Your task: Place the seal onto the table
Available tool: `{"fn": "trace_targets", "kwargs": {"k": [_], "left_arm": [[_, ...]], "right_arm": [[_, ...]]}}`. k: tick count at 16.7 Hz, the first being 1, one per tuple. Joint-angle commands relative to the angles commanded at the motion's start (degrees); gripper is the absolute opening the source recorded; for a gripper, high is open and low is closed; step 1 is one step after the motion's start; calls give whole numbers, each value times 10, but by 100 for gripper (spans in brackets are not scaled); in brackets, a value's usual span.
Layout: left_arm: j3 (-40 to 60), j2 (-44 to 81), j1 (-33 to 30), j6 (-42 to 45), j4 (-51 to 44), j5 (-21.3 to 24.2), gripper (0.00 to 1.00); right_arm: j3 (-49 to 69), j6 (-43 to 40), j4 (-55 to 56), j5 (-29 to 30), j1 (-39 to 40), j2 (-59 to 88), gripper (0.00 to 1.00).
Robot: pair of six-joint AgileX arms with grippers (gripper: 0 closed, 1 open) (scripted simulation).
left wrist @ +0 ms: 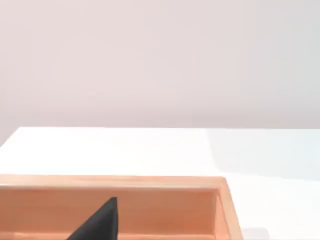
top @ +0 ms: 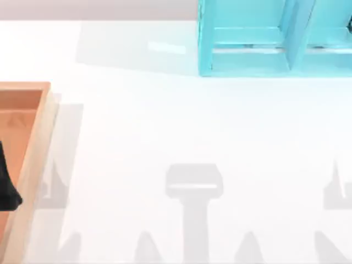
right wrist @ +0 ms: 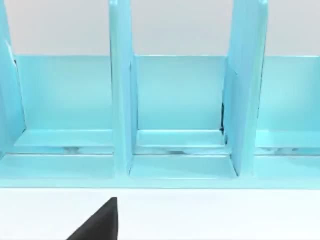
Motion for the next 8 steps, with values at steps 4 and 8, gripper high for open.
{"fn": "trace_targets", "kwargs": {"k": [4,8], "left_arm": [[18,19,5,5,-18,0,100],[114,127,31,33,-110,0,100]], "right_arm": [[0,0,0,0,0,0,100],[0,0,0,0,0,0,100]]}}
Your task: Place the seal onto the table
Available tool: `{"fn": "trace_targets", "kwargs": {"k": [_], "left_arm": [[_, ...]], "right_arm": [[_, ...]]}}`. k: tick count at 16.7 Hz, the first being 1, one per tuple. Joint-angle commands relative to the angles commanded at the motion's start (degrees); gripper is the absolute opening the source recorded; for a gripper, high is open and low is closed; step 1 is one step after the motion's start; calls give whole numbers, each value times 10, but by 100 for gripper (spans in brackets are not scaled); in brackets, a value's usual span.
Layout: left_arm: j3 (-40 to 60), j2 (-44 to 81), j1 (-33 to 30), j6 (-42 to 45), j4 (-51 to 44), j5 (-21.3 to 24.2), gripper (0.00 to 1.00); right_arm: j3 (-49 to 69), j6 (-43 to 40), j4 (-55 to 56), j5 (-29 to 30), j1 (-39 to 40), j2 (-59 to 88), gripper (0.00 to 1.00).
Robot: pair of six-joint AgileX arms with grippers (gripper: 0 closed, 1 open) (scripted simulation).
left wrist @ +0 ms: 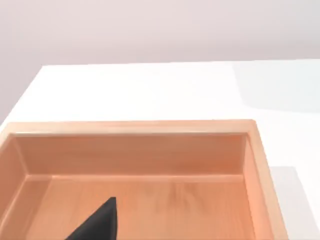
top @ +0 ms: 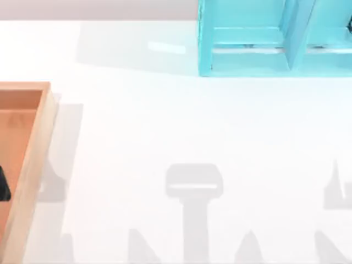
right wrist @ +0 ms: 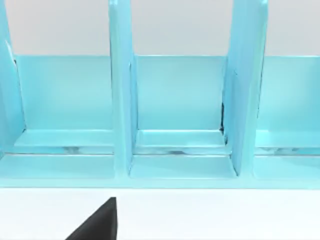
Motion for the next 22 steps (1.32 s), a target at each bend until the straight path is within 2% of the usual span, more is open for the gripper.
{"fn": "trace_targets", "kwargs": {"k": [14,18,22], "left_arm": [[517,694,139,148,-499,-1,100],[590,789,158,168,-567,-1,100],[599,800,161,171,-576,-1,100]], "right_arm": [[0,0,0,0,0,0,100],[0,0,0,0,0,0,100],[0,0,0,0,0,0,100]]}}
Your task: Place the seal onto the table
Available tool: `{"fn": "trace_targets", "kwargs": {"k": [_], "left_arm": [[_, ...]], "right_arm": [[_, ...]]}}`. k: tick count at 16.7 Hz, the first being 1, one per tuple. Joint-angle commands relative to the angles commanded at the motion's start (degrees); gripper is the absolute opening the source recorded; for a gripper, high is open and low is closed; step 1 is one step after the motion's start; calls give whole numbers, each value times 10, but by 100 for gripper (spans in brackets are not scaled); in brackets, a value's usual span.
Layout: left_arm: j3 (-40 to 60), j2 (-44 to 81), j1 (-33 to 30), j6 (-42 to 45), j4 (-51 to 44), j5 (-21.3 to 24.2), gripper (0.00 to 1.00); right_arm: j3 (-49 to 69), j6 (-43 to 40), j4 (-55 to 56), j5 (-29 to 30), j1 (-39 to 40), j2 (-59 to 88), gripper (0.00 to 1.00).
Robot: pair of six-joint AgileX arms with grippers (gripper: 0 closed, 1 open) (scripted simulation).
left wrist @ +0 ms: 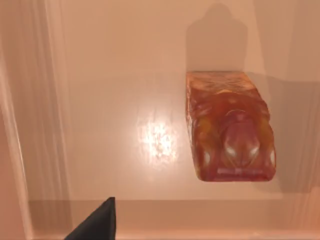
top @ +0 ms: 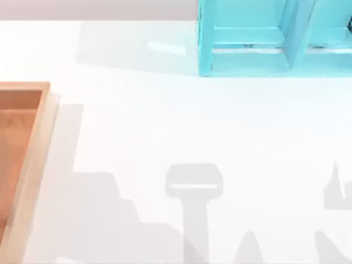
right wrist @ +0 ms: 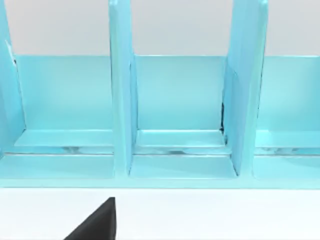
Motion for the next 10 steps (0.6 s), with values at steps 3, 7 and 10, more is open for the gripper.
{"fn": "trace_targets", "kwargs": {"k": [3,7,10], "left_arm": [[-3,0,-3,-1,3,0,100],[-35,35,2,2,67,0,100],[-78,57,3,4,133,0,100]], "right_arm": [[0,0,0,0,0,0,100],[0,0,0,0,0,0,100],[0,0,0,0,0,0,100]]}}
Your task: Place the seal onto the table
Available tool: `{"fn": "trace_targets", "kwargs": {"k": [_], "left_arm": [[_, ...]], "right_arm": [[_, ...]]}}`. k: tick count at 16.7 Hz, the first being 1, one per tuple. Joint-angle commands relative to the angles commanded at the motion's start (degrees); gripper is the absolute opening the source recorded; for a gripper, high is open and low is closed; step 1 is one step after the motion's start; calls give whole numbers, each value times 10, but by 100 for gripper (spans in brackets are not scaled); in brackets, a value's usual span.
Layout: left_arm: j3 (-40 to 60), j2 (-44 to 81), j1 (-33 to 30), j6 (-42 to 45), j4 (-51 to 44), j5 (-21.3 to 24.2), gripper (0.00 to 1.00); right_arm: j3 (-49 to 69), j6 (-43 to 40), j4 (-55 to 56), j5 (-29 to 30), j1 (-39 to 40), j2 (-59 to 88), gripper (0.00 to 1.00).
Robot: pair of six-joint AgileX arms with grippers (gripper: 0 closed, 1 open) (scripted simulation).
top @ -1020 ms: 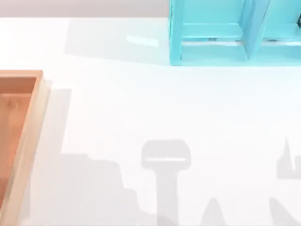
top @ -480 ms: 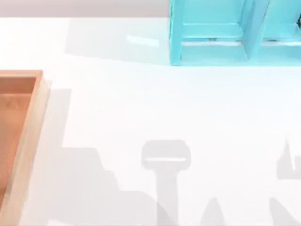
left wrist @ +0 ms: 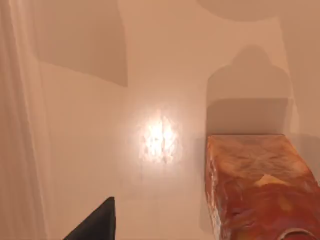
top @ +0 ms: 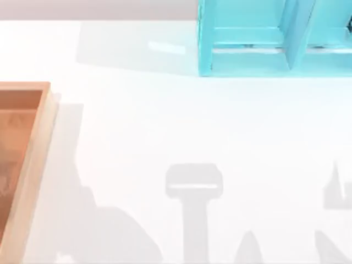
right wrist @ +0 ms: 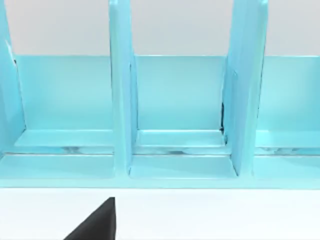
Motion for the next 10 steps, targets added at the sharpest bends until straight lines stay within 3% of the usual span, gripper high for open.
{"fn": "trace_targets", "kwargs": {"k": [5,10], "left_arm": [[-72,14,0,0,87,0,100],[-80,17,-1,-1,99,0,100]], "right_arm": [[0,0,0,0,0,0,100],[0,0,0,0,0,0,100]]}}
